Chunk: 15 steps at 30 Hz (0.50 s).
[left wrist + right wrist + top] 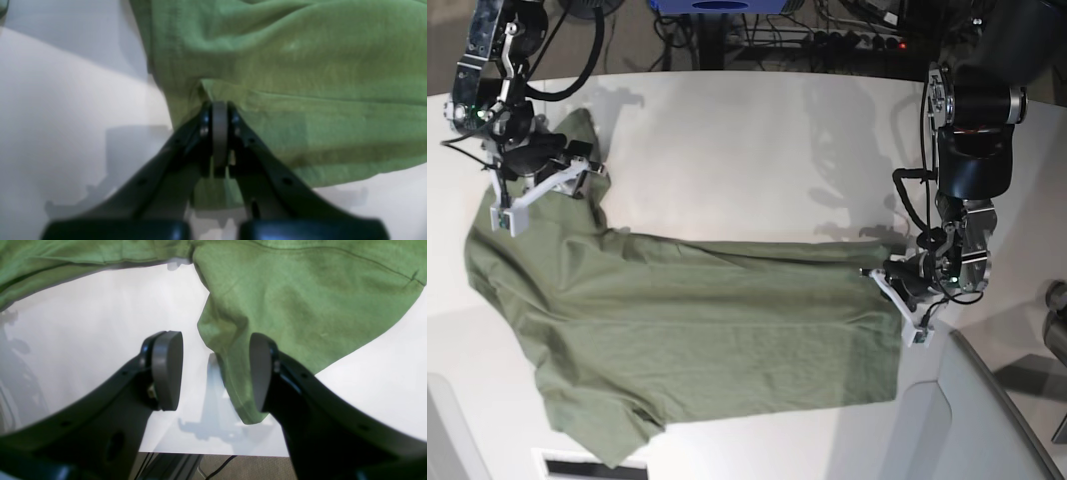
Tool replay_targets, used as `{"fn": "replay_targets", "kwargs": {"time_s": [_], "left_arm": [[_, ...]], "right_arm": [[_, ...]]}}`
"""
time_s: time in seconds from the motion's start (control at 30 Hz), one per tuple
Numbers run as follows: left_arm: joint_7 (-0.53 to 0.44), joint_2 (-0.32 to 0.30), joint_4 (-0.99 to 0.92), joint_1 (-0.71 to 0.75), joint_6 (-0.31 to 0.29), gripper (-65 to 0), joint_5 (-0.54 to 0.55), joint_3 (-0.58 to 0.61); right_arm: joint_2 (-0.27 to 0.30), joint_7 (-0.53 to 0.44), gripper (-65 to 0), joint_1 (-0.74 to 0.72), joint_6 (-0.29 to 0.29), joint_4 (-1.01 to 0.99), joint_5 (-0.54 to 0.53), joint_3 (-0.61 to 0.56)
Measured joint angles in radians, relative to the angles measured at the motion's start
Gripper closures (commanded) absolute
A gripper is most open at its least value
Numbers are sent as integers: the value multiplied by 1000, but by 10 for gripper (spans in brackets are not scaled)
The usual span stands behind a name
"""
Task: Layout the t-shirt on the table in an organized manner, then fold the t-shirt properly
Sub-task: 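Grasp the shirt's hem corner with the left gripper, then pull the hem corner away from the right gripper to flatten the shirt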
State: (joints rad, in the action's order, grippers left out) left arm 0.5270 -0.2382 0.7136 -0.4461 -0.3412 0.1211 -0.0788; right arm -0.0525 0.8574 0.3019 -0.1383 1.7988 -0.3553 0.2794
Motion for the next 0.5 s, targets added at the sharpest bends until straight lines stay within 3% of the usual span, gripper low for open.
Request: {"fn": "replay_targets", "kwargs": {"time_s": [0.17, 0.27, 0.5], "left_arm": [[27, -2, 177, 54, 0, 0, 11, -6], [146, -4, 335, 117, -2, 0, 9, -6], [303, -18, 766, 399, -9, 0, 8, 2]], "right_arm": [[0, 0, -306, -2, 0, 0, 0, 0], [0, 0, -306, -2, 0, 0, 0, 0], [0, 0, -306, -4, 0, 0, 0, 0]]}}
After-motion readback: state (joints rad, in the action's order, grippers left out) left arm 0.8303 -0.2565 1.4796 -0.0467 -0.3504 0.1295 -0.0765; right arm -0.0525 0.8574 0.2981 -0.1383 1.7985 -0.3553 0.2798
